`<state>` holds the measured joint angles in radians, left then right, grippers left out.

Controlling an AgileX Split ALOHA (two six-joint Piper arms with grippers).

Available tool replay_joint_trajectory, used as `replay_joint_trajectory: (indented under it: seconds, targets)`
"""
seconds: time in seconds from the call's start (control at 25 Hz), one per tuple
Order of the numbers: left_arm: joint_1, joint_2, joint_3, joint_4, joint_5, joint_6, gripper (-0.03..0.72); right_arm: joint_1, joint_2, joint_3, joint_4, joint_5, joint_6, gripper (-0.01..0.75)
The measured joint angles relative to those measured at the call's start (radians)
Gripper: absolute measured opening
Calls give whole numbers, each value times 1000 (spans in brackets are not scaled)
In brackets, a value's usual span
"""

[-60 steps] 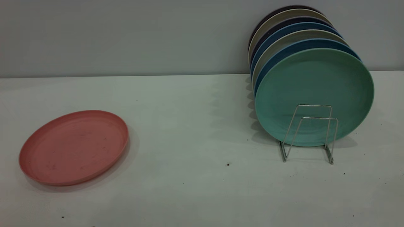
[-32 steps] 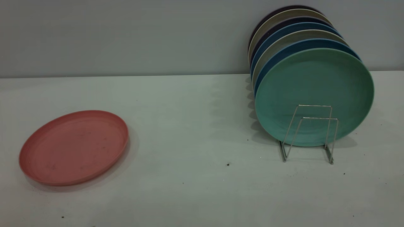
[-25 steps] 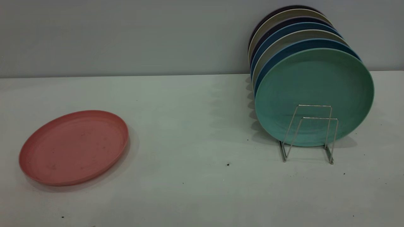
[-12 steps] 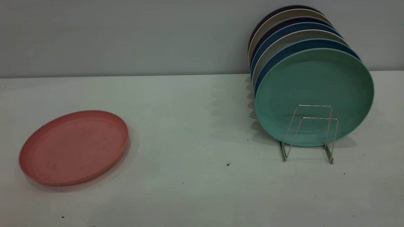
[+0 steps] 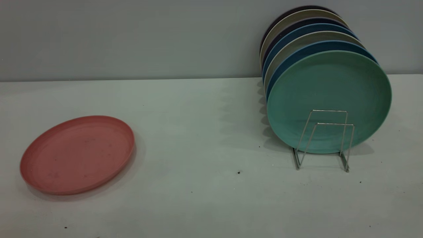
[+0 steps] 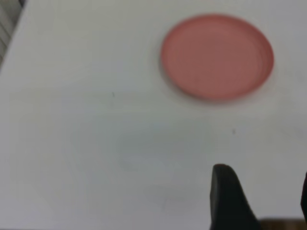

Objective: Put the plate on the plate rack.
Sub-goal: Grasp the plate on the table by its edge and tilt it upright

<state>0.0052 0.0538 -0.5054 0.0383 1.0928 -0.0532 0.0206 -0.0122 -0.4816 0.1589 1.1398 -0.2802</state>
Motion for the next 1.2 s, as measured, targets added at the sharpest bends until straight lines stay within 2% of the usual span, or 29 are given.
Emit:
replay_joint_trajectory:
  seconds: [0.16,0.32,0.48,0.64,0.72,1.2]
  targets:
    - [0,152,0,-2,-41,8,401,0,92,-3,38,-36,21,384]
    - [0,313,0,-6,-125,9,427,0,218,-4,123,-135,5,383]
    - [0,467,0,-11,-215,9,476,0,348,-4,229,-226,-77,383]
    - [0,627,0,-38,-311,10,490,0,477,-4,335,-301,-175,383]
    - [0,705,0,-72,-364,20,492,0,533,-4,383,-328,-222,383]
    - [16,1133,-115,-374,-491,282,493,0,787,-4,593,-419,-468,383]
